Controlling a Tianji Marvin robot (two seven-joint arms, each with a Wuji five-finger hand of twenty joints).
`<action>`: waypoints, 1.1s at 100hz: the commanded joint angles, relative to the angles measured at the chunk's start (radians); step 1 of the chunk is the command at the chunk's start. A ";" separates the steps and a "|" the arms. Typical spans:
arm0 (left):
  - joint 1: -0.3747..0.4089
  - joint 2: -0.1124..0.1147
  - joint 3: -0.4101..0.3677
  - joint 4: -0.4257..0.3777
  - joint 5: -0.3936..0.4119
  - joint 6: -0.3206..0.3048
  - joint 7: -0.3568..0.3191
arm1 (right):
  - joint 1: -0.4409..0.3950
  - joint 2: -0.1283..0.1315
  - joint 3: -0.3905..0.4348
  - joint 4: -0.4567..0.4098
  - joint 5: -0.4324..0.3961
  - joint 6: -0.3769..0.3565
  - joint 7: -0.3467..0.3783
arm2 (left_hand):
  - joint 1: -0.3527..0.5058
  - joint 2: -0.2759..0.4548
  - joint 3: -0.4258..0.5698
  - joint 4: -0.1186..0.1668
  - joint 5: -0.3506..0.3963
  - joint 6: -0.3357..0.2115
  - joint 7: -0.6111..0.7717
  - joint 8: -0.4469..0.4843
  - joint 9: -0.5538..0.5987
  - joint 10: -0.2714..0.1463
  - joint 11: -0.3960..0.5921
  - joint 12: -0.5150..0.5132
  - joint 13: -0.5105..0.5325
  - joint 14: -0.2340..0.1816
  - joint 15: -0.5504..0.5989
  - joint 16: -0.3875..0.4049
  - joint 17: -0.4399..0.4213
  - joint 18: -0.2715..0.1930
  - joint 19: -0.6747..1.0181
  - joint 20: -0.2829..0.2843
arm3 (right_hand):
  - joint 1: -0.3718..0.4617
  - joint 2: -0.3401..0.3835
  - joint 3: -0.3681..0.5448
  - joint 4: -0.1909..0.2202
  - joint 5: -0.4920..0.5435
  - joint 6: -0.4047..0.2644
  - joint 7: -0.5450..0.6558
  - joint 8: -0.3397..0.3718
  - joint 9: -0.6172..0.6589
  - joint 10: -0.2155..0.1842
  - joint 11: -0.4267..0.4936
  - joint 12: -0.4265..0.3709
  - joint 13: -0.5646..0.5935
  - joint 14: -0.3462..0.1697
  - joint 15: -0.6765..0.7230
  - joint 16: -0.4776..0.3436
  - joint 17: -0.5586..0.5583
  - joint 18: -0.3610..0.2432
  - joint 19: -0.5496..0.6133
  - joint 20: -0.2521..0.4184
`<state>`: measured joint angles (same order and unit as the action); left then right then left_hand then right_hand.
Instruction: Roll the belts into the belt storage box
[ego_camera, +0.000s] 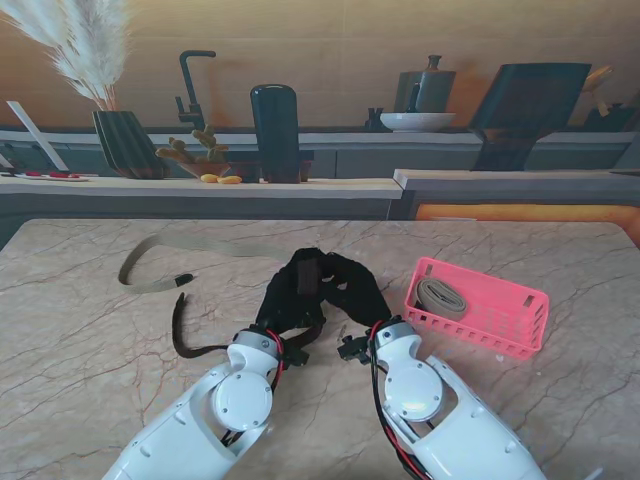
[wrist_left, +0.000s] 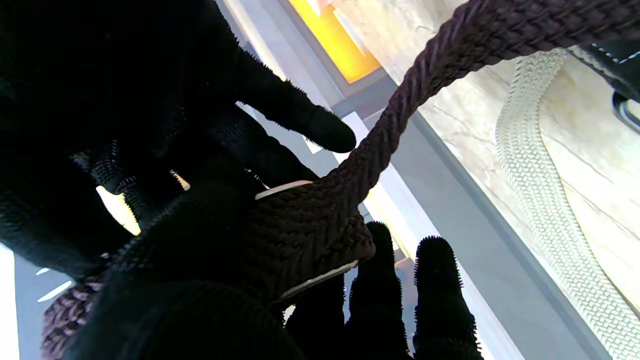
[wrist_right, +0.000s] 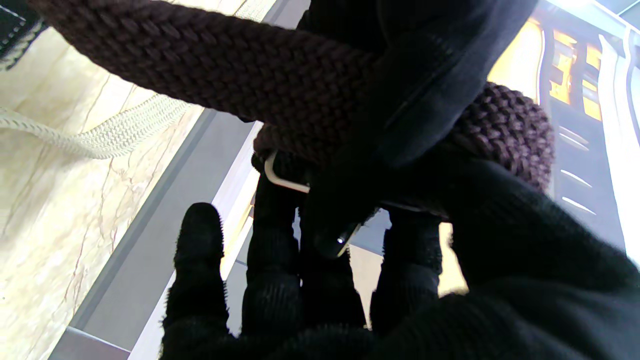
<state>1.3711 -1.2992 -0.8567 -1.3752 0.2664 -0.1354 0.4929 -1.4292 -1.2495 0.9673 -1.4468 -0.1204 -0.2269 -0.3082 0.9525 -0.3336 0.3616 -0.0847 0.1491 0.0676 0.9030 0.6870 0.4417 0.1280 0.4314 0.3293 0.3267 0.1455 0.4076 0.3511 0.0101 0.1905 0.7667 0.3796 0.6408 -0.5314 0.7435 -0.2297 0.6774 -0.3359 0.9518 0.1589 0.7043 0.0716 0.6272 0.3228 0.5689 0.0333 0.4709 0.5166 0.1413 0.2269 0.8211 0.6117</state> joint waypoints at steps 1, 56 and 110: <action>0.012 -0.017 0.001 -0.014 -0.004 -0.005 0.018 | -0.011 -0.010 -0.002 -0.017 -0.001 0.006 -0.004 | 0.098 0.050 0.040 -0.022 0.071 -0.087 0.266 0.112 0.067 -0.026 0.044 0.026 0.066 -0.021 0.041 0.014 0.036 -0.008 0.049 0.030 | 0.002 0.054 -0.005 0.045 0.082 -0.176 0.095 0.030 -0.046 -0.005 -0.073 -0.003 -0.033 -0.020 -0.045 -0.029 -0.038 0.014 -0.070 -0.044; 0.040 0.004 -0.021 -0.055 -0.083 -0.021 -0.079 | -0.033 -0.003 0.041 -0.040 -0.073 0.067 -0.037 | 0.338 0.111 0.078 0.008 0.119 -0.056 0.214 0.053 0.377 -0.036 0.253 0.496 0.586 0.026 0.487 0.263 0.498 0.062 0.386 0.134 | 0.048 0.071 -0.026 0.066 0.042 -0.086 0.095 0.046 -0.096 0.028 -0.072 -0.011 -0.070 0.004 -0.063 -0.049 -0.037 0.018 -0.118 -0.059; 0.057 0.013 -0.034 -0.073 -0.097 -0.044 -0.103 | -0.067 0.075 0.127 -0.096 -0.285 0.083 0.113 | 0.338 0.117 -0.058 -0.030 0.101 -0.038 0.180 -0.008 0.383 0.001 0.229 0.561 0.754 -0.160 0.792 0.579 0.637 0.018 0.621 0.320 | -0.147 -0.135 0.113 0.142 -0.292 0.284 -0.253 0.392 -0.194 0.090 -0.084 0.005 -0.070 0.053 -0.076 -0.041 -0.017 0.031 -0.090 -0.041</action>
<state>1.4156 -1.2855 -0.8895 -1.4383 0.1700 -0.1693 0.3836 -1.4939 -1.2000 1.0719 -1.5478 -0.3828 -0.1527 -0.2024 1.1606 -0.3345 0.2846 -0.1242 0.2178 0.0479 1.0147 0.6972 0.6951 0.1606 0.2933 0.7754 0.9829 0.1753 1.0140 0.8493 0.6310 0.2371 1.3414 0.6680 0.5199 -0.5351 0.8518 -0.1173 0.5106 -0.2928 0.7973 0.5544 0.6897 -0.0097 0.7138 0.3911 0.5175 0.0866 0.4169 0.4851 0.1171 0.2536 0.7146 0.5530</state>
